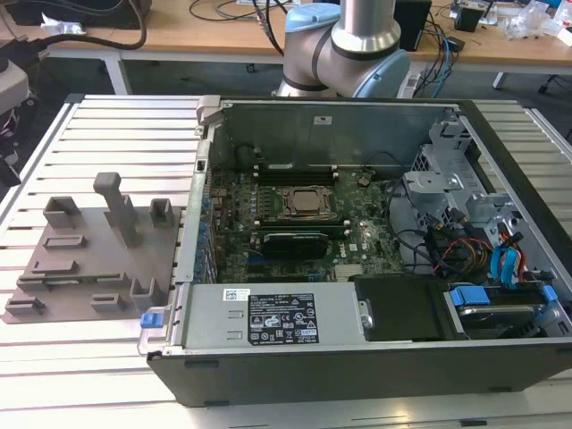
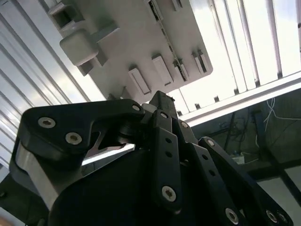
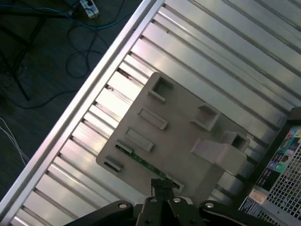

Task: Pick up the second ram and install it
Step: 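Pick up the second ram and move it above second insertion slot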

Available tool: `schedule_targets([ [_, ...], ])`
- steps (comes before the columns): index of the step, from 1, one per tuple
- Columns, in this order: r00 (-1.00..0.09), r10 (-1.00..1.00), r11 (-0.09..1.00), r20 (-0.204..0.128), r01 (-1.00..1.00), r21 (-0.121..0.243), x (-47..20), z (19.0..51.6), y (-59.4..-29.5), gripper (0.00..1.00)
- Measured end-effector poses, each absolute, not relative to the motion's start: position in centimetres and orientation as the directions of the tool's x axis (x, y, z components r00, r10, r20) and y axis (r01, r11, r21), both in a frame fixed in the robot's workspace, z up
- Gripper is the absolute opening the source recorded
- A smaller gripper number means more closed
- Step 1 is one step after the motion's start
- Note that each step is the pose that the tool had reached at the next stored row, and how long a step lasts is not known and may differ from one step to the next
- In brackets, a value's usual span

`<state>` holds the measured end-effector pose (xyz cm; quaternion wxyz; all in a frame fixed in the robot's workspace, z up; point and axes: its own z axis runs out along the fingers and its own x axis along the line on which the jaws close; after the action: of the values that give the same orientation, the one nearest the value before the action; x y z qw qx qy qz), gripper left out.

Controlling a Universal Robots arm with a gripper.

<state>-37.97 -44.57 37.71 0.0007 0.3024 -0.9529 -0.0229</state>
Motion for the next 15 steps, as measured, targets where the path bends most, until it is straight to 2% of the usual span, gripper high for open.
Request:
schedule_targets([
  [15, -0.652, -0.758, 0.651, -0.012, -0.758, 0.044, -37.97, 37.72, -44.57, 0.1],
])
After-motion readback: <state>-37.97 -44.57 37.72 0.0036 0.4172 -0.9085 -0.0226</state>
